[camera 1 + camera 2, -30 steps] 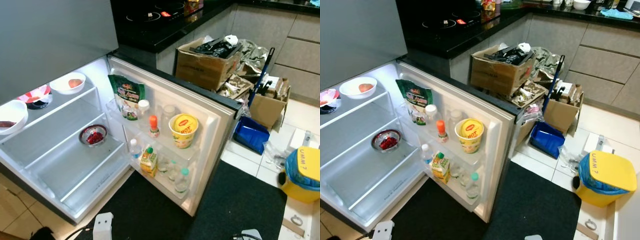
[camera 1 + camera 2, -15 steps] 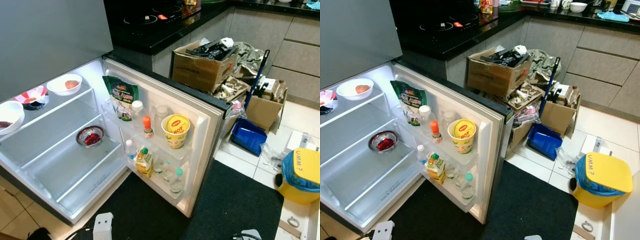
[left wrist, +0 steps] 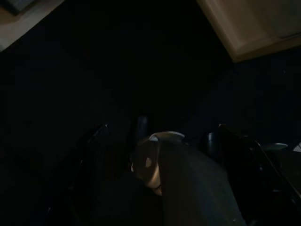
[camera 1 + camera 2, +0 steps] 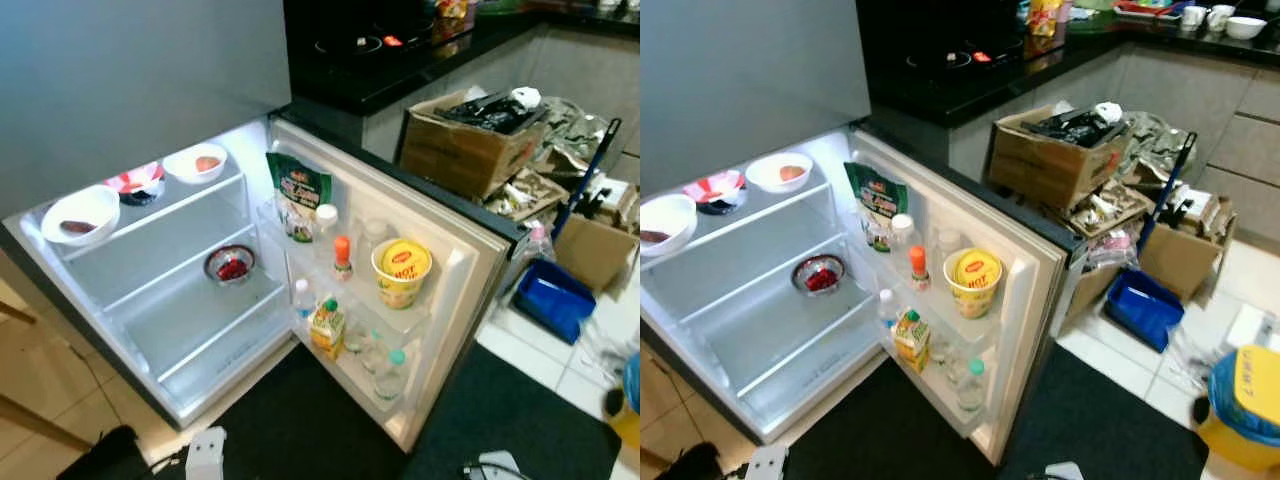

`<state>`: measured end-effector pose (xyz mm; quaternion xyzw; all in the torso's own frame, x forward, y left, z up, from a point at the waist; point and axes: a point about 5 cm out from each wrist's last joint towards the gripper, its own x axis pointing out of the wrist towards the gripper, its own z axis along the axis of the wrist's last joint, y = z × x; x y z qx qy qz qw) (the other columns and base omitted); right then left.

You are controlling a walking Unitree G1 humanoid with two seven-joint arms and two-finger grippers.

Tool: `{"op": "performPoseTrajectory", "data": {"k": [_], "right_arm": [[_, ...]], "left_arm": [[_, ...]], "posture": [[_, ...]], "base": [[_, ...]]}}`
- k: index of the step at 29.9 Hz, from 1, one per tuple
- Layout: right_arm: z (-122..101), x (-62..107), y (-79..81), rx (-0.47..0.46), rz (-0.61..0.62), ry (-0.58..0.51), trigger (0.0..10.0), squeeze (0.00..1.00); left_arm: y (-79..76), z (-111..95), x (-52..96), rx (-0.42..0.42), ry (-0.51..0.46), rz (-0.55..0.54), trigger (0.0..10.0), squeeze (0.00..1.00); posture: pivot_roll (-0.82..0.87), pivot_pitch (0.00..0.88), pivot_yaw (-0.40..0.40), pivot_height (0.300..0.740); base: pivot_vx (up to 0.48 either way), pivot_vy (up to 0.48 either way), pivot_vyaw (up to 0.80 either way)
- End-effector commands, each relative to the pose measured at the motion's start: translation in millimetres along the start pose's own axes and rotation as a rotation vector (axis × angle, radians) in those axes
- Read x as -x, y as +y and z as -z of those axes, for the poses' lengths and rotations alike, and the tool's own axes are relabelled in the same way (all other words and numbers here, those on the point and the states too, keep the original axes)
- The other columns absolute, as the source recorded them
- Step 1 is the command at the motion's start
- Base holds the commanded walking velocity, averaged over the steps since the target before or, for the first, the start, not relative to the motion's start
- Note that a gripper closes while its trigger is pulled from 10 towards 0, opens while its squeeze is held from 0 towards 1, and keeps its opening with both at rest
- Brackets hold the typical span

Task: Restocking fridge

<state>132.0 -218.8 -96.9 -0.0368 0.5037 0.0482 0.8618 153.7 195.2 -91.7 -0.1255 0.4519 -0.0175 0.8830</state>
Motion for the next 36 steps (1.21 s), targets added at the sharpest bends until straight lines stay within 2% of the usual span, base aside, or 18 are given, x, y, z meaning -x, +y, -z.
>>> {"op": "performPoseTrajectory", "data": {"k": [1,18,31,33,36], "right_arm": [[6.1,1.3,-0.8,-0.012,0.008,0.017,10.0,0.00],[8.6,1.7,-0.1,-0.021,0.012,0.022,10.0,0.00],[8.5,1.9,-0.8,-0.029,0.013,0.018,10.0,0.00],[5.1,1.6,-2.0,-0.029,0.014,0.003,10.0,0.00],[-11.3,0.1,-8.0,-0.042,0.033,-0.060,10.0,0.00]], "left_arm": [[-1.1,3.0,0.3,0.002,0.012,0.007,10.0,0.00],[-3.0,4.8,0.1,0.011,0.015,0.018,10.0,0.00],[-3.4,5.8,0.1,0.031,0.014,0.014,10.0,0.00],[-3.6,5.7,0.0,0.031,0.015,0.014,10.0,0.00],[-4.1,5.5,-0.2,0.029,0.015,0.016,10.0,0.00]], "posture": [[-0.08,0.065,-0.004,0.740],[-0.09,0.068,-0.002,0.740],[-0.09,0.069,-0.003,0.740],[-0.09,0.071,-0.003,0.740],[-0.09,0.071,-0.003,0.740]], "base": [[0.000,0.000,0.00],[0.000,-0.433,0.00],[0.000,0.000,0.00],[0.000,0.000,0.00],[0.000,0.000,0.00]]}}
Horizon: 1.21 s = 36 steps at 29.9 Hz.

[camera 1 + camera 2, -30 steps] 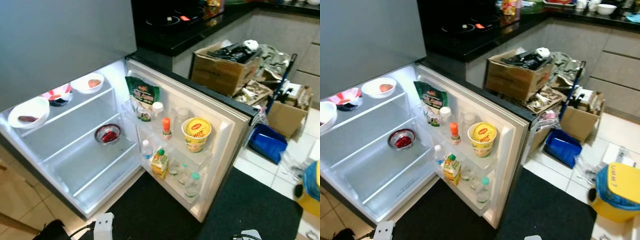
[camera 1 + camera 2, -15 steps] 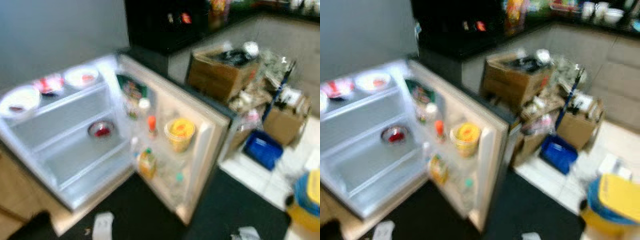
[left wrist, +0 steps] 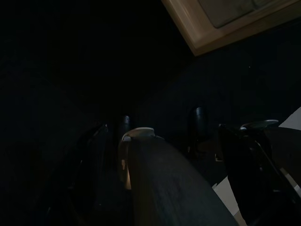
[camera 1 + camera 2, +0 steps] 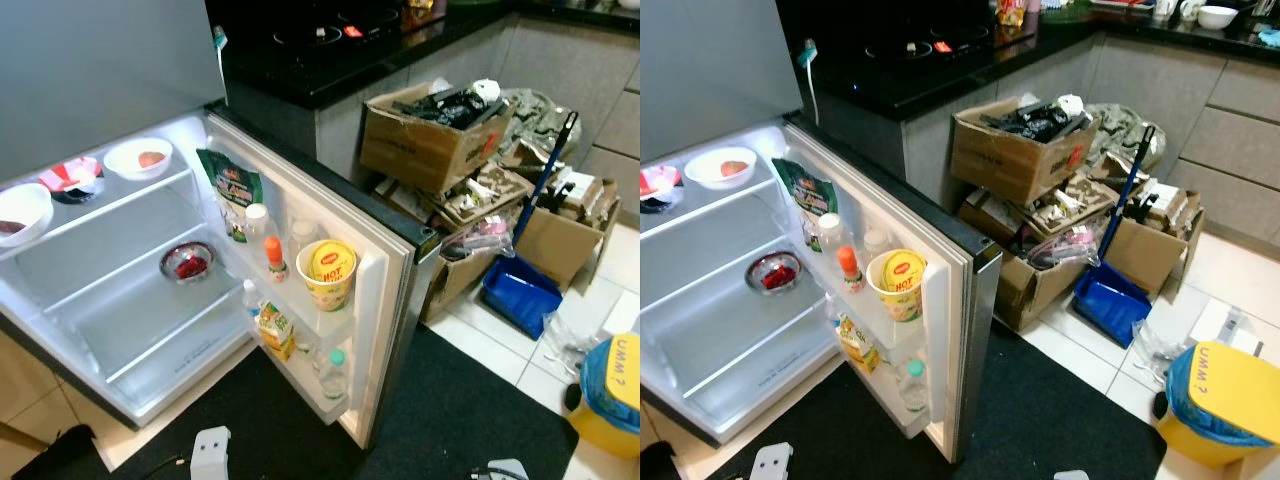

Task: Restocking fridge

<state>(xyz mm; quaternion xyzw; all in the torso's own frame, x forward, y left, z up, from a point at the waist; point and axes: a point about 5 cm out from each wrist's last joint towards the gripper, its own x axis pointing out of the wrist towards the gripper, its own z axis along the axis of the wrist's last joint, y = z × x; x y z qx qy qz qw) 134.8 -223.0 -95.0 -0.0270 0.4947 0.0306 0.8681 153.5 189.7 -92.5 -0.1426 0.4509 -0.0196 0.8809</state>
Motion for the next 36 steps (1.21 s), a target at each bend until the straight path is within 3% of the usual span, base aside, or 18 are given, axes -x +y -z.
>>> {"op": "performPoseTrajectory", "data": {"k": [1,5,6,7,8,9,10,11,15,19,20,21,22,26,28,30,32,36], "right_arm": [[-19.3,-1.7,-5.9,-0.029,0.016,-0.079,10.0,0.00],[-37.2,-2.9,-10.1,-0.070,0.020,-0.147,10.0,0.00],[-56.7,-3.5,-12.3,-0.107,-0.001,-0.221,10.0,0.00],[-74.2,-3.4,-13.9,-0.137,-0.024,-0.284,9.0,0.00],[-74.2,-3.4,-13.9,-0.137,-0.024,-0.284,9.0,0.00],[-91.2,-2.6,-15.9,-0.156,-0.039,-0.343,1.0,0.00],[-103.3,-1.6,-17.4,-0.167,-0.047,-0.383,0.0,0.00],[-103.3,-1.6,-17.4,-0.167,-0.047,-0.383,0.0,0.00],[-148.0,4.0,-17.5,-0.261,-0.098,-0.549,0.0,0.00],[-155.9,4.9,-13.8,-0.274,-0.132,-0.579,0.0,0.00],[-161.8,5.4,-7.6,-0.267,-0.181,-0.601,4.8,0.00],[-165.5,5.9,-3.3,-0.263,-0.219,-0.616,4.8,0.00],[-170.4,6.7,3.9,-0.258,-0.282,-0.637,10.0,0.00],[-176.4,8.5,14.6,-0.244,-0.379,-0.667,10.0,0.00],[-181.3,11.4,29.4,-0.224,-0.525,-0.693,10.0,0.00],[-181.3,11.4,29.4,-0.224,-0.525,-0.693,10.0,0.00],[-183.0,17.7,53.7,-0.155,-0.770,-0.697,10.0,0.00],[-182.5,19.6,59.3,-0.132,-0.826,-0.693,10.0,0.00]], "left_arm": [[1.2,3.7,1.0,-0.001,0.015,-0.004,10.0,0.00],[1.3,3.5,1.0,-0.003,0.015,-0.005,10.0,0.00],[1.5,3.6,1.1,-0.004,0.016,-0.006,10.0,0.00],[1.6,3.7,1.2,-0.006,0.017,-0.006,10.0,0.00],[1.6,3.7,1.2,-0.006,0.017,-0.006,10.0,0.00],[1.7,4.1,1.3,-0.007,0.018,-0.007,10.0,0.00],[1.7,4.3,1.3,-0.008,0.019,-0.007,10.0,0.00],[1.7,4.3,1.3,-0.008,0.019,-0.007,10.0,0.00],[1.2,5.6,1.4,-0.007,0.022,-0.007,10.0,0.00],[1.3,6.1,1.5,-0.009,0.025,-0.007,10.0,0.00],[1.5,6.2,1.6,-0.011,0.026,-0.007,10.0,0.00],[1.6,6.2,1.7,-0.012,0.027,-0.007,10.0,0.00],[2.1,6.3,1.9,-0.014,0.028,-0.007,10.0,0.00],[3.3,6.8,2.4,-0.016,0.030,-0.009,10.0,0.00],[4.2,7.5,2.9,-0.019,0.034,-0.011,10.0,0.00],[4.2,7.5,2.9,-0.019,0.034,-0.011,10.0,0.00],[3.0,7.9,2.5,-0.022,0.037,-0.007,10.0,0.00],[2.2,7.9,2.2,-0.023,0.037,-0.005,10.0,0.00]], "posture": [[-0.09,0.071,-0.002,0.740],[-0.09,0.071,-0.002,0.740],[-0.09,0.072,-0.002,0.740],[-0.09,0.072,-0.002,0.740],[-0.09,0.072,-0.002,0.740],[-0.09,0.073,-0.001,0.740],[-0.09,0.073,-0.001,0.740],[-0.09,0.073,-0.001,0.740],[-0.09,0.074,-0.005,0.740],[-0.09,0.077,-0.005,0.740],[-0.09,0.076,-0.004,0.740],[-0.09,0.076,-0.004,0.740],[-0.09,0.076,-0.004,0.740],[-0.09,0.074,-0.005,0.740],[-0.09,0.074,-0.005,0.740],[-0.09,0.074,-0.005,0.740],[-0.09,0.074,-0.006,0.740],[-0.09,0.074,-0.006,0.740]], "base": [[0.000,0.000,0.00],[0.000,0.000,0.00],[0.000,0.000,0.00],[0.000,0.000,0.00],[0.000,0.000,0.00],[0.000,0.000,0.00],[0.000,0.000,0.00],[0.000,0.000,0.00],[0.000,0.000,0.00],[0.000,0.000,0.00],[0.000,0.000,0.00],[0.000,0.000,0.00],[0.000,0.000,0.00],[0.000,0.000,0.00],[0.000,0.000,0.00],[0.000,0.000,0.00],[0.000,0.000,0.00],[0.000,0.000,0.00]]}}
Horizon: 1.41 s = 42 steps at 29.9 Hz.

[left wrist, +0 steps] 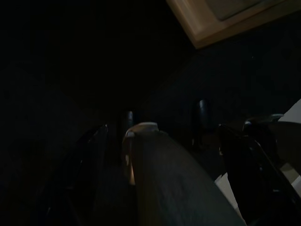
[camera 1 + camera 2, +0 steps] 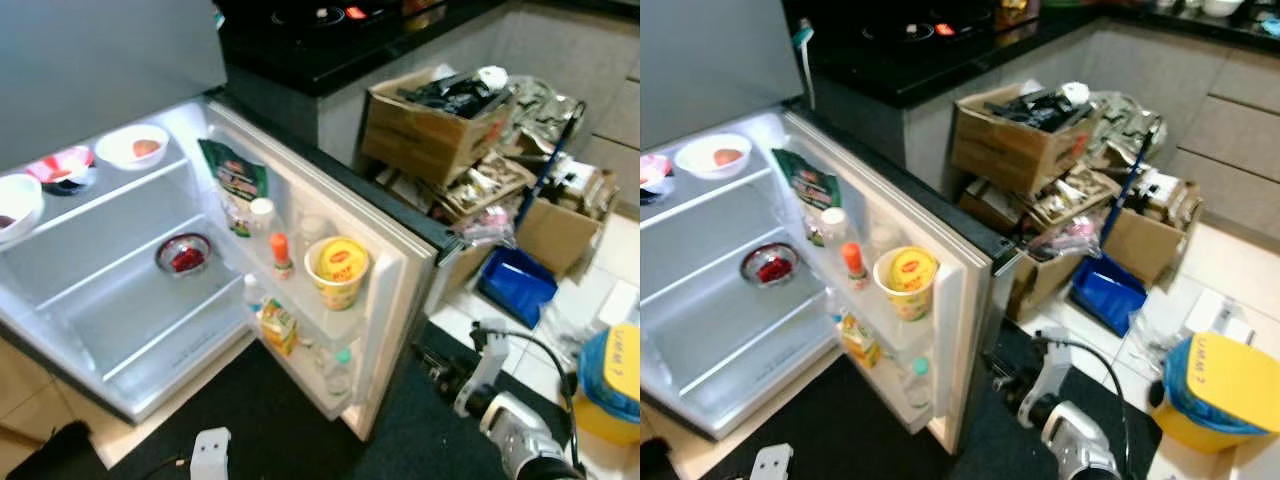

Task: Restocking fridge

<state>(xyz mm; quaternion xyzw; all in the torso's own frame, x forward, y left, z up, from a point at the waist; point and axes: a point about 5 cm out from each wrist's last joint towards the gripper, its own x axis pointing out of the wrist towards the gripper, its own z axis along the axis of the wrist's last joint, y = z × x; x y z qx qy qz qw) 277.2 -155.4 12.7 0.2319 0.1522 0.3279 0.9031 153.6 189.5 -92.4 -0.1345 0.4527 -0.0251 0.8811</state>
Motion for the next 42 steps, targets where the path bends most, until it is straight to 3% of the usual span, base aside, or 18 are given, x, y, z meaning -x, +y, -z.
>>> {"op": "performPoseTrajectory", "data": {"k": [1,8,12,15,21,23,25,28,29,31,32,33,35,36,37,38,41,42], "right_arm": [[2.8,-3.9,10.1,-0.014,-0.105,0.018,10.0,0.00],[14.8,1.7,37.1,-0.050,-0.417,0.117,10.0,0.00],[18.3,5.6,40.9,-0.065,-0.461,0.142,10.0,0.00],[32.5,17.2,22.1,-0.050,-0.308,0.248,10.0,0.00],[43.5,30.1,13.1,-0.028,-0.243,0.357,10.0,0.00],[54.3,57.8,-12.7,0.017,-0.014,0.516,10.0,0.00],[55.0,69.5,-23.4,0.040,0.086,0.564,10.0,0.00],[55.0,69.5,-23.4,0.040,0.086,0.564,10.0,0.00],[51.2,81.9,-36.8,0.069,0.225,0.590,10.0,0.00],[51.2,81.9,-36.8,0.069,0.225,0.590,10.0,0.00],[37.4,94.1,-55.1,0.135,0.424,0.573,10.0,0.00],[37.4,94.1,-55.1,0.135,0.424,0.573,10.0,0.00],[-4.1,108.2,-82.3,0.227,0.770,0.375,10.0,0.00],[-4.1,108.2,-82.3,0.227,0.770,0.375,10.0,0.00],[-23.6,105.7,-86.5,0.213,0.835,0.222,10.0,0.00],[-23.6,105.7,-86.5,0.213,0.835,0.222,10.0,0.00],[-47.3,95.1,-86.1,0.172,0.841,0.014,10.0,0.00],[-64.7,80.8,-82.1,0.162,0.813,-0.110,10.0,0.00]], "left_arm": [[1.5,8.2,2.0,-0.005,0.033,-0.004,10.0,0.00],[0.8,9.5,2.1,-0.006,0.038,-0.002,10.0,0.00],[1.6,10.1,2.5,-0.004,0.038,-0.004,10.0,0.00],[2.3,12.0,3.2,0.000,0.043,-0.006,10.0,0.00],[2.1,12.5,3.3,0.000,0.043,-0.006,10.0,0.00],[1.8,12.7,3.2,0.001,0.044,-0.006,10.0,0.00],[1.7,12.7,3.2,0.002,0.043,-0.005,10.0,0.00],[1.7,12.7,3.2,0.002,0.043,-0.005,10.0,0.00],[1.5,12.7,3.1,0.001,0.044,-0.005,10.0,0.00],[1.5,12.7,3.1,0.001,0.044,-0.005,10.0,0.00],[1.3,12.7,3.0,0.001,0.043,-0.003,10.0,0.00],[1.3,12.7,3.0,0.001,0.043,-0.003,10.0,0.00],[1.1,12.8,3.0,0.000,0.044,-0.002,10.0,0.00],[1.1,12.8,3.0,0.000,0.044,-0.002,10.0,0.00],[1.0,12.8,3.0,-0.001,0.044,-0.002,10.0,0.00],[1.0,12.8,3.0,-0.001,0.044,-0.002,10.0,0.00],[0.7,12.6,2.8,-0.002,0.044,-0.001,10.0,0.00],[0.5,12.5,2.8,-0.004,0.043,0.000,10.0,0.00]], "posture": [[-0.10,0.073,-0.006,0.740],[-0.10,0.082,-0.007,0.740],[-0.10,0.084,-0.007,0.740],[-0.10,0.084,-0.007,0.740],[-0.09,0.089,-0.008,0.740],[-0.09,0.089,-0.008,0.740],[-0.09,0.089,-0.008,0.740],[-0.09,0.089,-0.008,0.740],[-0.09,0.089,-0.008,0.740],[-0.09,0.089,-0.008,0.740],[-0.10,0.093,-0.007,0.740],[-0.10,0.093,-0.007,0.740],[-0.10,0.093,-0.006,0.740],[-0.10,0.093,-0.006,0.740],[-0.10,0.093,-0.006,0.740],[-0.10,0.093,-0.006,0.740],[-0.10,0.093,-0.006,0.740],[-0.09,0.097,-0.004,0.740]], "base": [[0.000,0.000,0.00],[0.000,0.000,0.00],[0.000,0.000,0.00],[0.000,0.000,0.00],[0.000,0.000,0.00],[0.000,0.000,0.00],[0.000,0.000,0.00],[0.000,0.000,0.00],[0.000,0.000,0.00],[0.000,0.000,0.00],[0.000,0.000,0.00],[0.000,0.000,0.00],[0.000,0.000,0.00],[0.000,0.000,0.00],[0.000,0.000,0.00],[0.000,0.000,0.00],[0.000,0.000,0.00],[0.000,0.000,0.00]]}}
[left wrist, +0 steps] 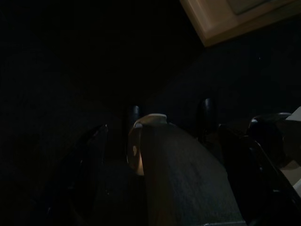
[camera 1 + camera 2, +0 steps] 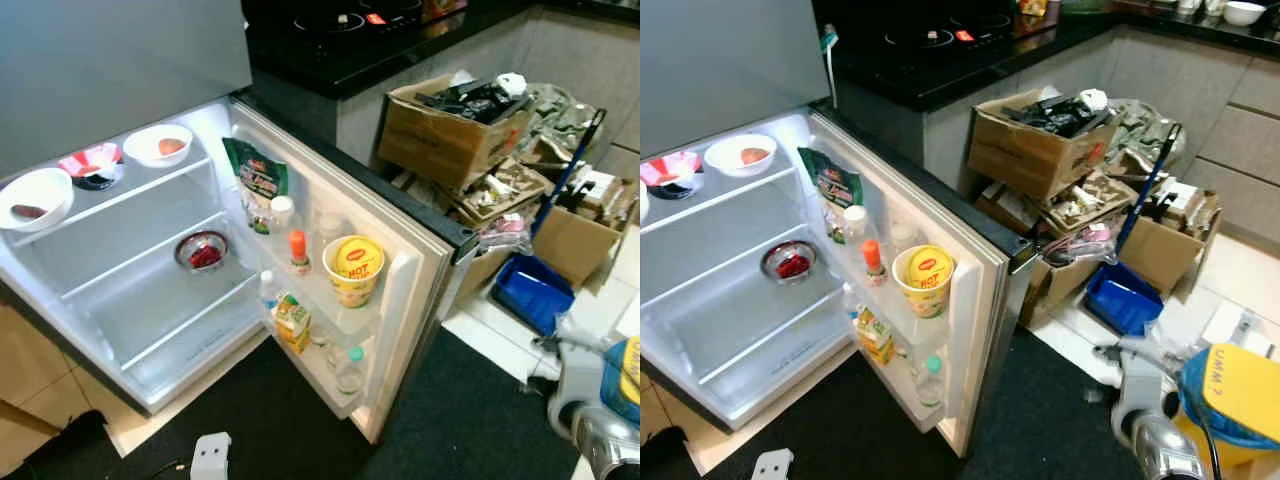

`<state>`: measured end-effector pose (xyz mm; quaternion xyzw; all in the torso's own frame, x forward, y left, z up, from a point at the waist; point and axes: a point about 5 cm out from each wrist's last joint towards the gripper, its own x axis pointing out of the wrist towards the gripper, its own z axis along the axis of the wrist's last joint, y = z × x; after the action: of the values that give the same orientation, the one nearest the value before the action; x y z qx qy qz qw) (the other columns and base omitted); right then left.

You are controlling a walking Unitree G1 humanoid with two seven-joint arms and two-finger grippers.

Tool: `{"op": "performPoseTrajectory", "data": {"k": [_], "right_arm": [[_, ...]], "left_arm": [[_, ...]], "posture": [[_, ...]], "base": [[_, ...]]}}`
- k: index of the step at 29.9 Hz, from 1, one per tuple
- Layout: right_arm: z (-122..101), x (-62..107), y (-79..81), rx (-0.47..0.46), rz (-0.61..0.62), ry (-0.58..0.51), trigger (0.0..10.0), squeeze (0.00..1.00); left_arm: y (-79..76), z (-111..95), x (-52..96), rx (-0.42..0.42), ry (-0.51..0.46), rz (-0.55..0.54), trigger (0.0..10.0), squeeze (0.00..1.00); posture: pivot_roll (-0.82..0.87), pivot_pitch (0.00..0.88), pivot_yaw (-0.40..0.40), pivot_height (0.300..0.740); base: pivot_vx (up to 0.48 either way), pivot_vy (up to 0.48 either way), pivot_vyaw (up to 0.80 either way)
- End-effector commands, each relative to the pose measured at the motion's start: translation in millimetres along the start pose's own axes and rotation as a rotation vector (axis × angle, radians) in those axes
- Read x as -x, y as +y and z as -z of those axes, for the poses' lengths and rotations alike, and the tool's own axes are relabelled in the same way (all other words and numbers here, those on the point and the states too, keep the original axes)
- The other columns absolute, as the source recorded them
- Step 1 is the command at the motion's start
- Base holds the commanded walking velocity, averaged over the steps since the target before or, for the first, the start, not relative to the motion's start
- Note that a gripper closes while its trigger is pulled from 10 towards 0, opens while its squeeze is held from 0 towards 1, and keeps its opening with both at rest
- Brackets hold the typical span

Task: Restocking fridge

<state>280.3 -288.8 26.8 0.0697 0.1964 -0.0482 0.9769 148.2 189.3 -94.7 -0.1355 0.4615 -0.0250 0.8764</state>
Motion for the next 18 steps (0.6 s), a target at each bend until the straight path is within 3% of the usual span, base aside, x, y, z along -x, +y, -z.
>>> {"op": "performPoseTrajectory", "data": {"k": [1,4,8,12,15,18], "right_arm": [[-9.7,-3.7,5.4,-0.063,0.000,-0.078,10.0,0.00],[-17.5,-7.1,11.0,-0.089,-0.017,-0.120,10.0,0.00],[-46.3,-18.4,43.1,-0.177,-0.198,-0.259,10.0,0.00],[-52.2,-20.4,57.2,-0.177,-0.292,-0.285,10.0,0.00],[-56.3,-17.8,86.8,-0.115,-0.538,-0.303,10.0,0.00],[-55.2,-15.4,95.6,-0.086,-0.620,-0.293,10.0,0.00]], "left_arm": [[-0.2,6.8,1.2,-0.007,0.024,0.001,10.0,0.00],[-0.2,6.8,1.3,-0.007,0.023,0.001,10.0,0.00],[0.5,7.7,1.7,-0.005,0.025,-0.001,10.0,0.00],[0.8,8.9,2.0,-0.004,0.028,-0.003,10.0,0.00],[-0.1,9.3,1.8,-0.003,0.028,-0.001,10.0,0.00],[-0.3,9.5,1.8,-0.003,0.029,-0.001,10.0,0.00]], "posture": [[-0.09,0.097,-0.004,0.740],[-0.09,0.097,-0.004,0.740],[-0.09,0.097,-0.005,0.740],[-0.09,0.097,-0.007,0.740],[-0.09,0.099,-0.007,0.740],[-0.09,0.099,-0.007,0.740]], "base": [[0.000,0.000,0.00],[0.000,0.000,0.00],[0.000,0.000,0.00],[0.000,0.000,0.00],[0.000,0.000,0.00],[0.000,0.000,0.00]]}}
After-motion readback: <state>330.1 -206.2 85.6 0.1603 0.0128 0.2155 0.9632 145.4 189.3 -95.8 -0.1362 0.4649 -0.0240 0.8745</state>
